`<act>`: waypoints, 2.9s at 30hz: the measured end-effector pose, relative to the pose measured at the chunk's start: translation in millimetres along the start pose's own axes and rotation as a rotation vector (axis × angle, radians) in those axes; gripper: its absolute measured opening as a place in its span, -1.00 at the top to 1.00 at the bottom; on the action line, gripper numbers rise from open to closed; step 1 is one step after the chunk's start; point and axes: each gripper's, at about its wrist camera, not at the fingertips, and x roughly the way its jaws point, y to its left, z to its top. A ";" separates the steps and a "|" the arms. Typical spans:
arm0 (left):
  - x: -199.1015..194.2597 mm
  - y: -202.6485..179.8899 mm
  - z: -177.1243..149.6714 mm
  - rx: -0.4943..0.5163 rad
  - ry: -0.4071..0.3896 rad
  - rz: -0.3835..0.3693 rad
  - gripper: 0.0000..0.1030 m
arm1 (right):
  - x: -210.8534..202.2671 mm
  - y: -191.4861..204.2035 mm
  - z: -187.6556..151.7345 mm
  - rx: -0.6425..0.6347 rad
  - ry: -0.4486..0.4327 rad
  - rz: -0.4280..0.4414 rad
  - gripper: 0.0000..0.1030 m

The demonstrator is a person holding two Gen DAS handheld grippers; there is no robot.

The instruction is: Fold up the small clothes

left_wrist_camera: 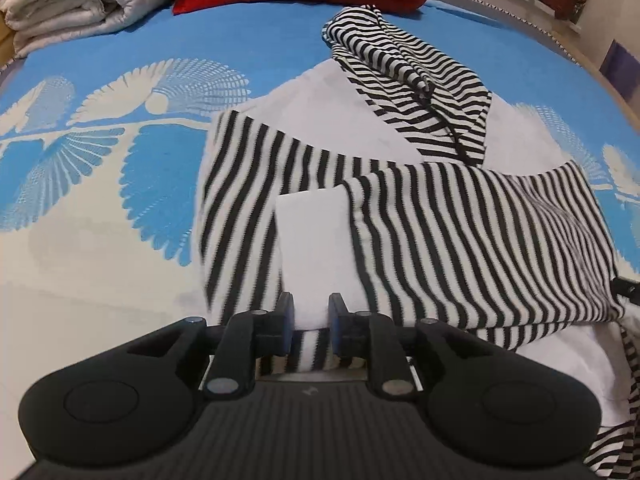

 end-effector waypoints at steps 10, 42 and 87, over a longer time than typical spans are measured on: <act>-8.7 8.5 5.9 -0.080 -0.014 -0.002 0.48 | -11.4 -0.7 6.9 0.031 -0.008 0.016 -0.01; 47.8 8.0 199.7 -0.080 -0.209 -0.123 0.71 | -35.2 -3.2 33.1 0.075 0.065 0.179 0.78; -93.8 -46.2 -44.2 0.375 -0.037 -0.477 0.84 | -51.4 -7.1 49.0 0.206 0.017 0.209 0.78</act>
